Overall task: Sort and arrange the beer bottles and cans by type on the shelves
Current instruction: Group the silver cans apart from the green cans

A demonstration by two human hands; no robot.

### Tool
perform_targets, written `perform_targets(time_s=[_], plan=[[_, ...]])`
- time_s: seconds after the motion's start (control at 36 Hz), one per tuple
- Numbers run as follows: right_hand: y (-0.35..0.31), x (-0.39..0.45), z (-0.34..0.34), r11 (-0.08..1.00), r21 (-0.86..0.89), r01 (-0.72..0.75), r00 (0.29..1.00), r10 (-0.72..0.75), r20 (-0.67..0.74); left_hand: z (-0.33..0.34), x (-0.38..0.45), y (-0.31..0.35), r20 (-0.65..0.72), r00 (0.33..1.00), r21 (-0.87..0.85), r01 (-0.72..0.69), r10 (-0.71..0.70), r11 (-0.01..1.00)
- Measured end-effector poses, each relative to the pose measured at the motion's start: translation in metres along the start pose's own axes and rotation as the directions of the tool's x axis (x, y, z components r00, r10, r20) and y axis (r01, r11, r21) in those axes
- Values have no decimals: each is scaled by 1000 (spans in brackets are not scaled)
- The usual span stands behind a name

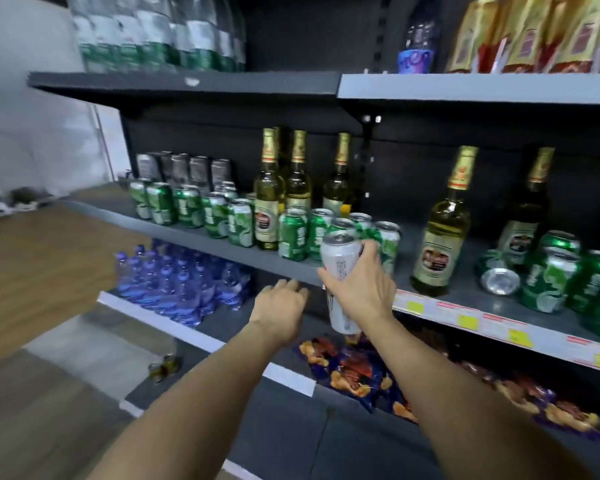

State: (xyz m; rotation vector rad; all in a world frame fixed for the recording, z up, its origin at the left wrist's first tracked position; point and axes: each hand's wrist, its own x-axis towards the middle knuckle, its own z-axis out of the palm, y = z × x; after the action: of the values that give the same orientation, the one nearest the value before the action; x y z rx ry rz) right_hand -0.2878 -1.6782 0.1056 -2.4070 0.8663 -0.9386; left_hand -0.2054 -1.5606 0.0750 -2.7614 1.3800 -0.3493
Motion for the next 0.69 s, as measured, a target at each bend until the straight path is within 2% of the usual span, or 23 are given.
perform_targets(time_s=[0.17,0.33,0.53,0.69], plan=[[-109,-13,81,989,145,6,999,-12,39,6,-49,-132,26,985,-5,169,-169,986],[-206,-12,148,985,163,55,994,-70,89,19,-81,-244,51,966,-23,256,-255,966],[-279,4,208,979,161,127,981,-147,124,36,-86,-333,29,947,4,319,-319,948],[-330,41,269,970,177,166,976,-187,111,51,-55,-406,-4,939,7,345,-345,939]])
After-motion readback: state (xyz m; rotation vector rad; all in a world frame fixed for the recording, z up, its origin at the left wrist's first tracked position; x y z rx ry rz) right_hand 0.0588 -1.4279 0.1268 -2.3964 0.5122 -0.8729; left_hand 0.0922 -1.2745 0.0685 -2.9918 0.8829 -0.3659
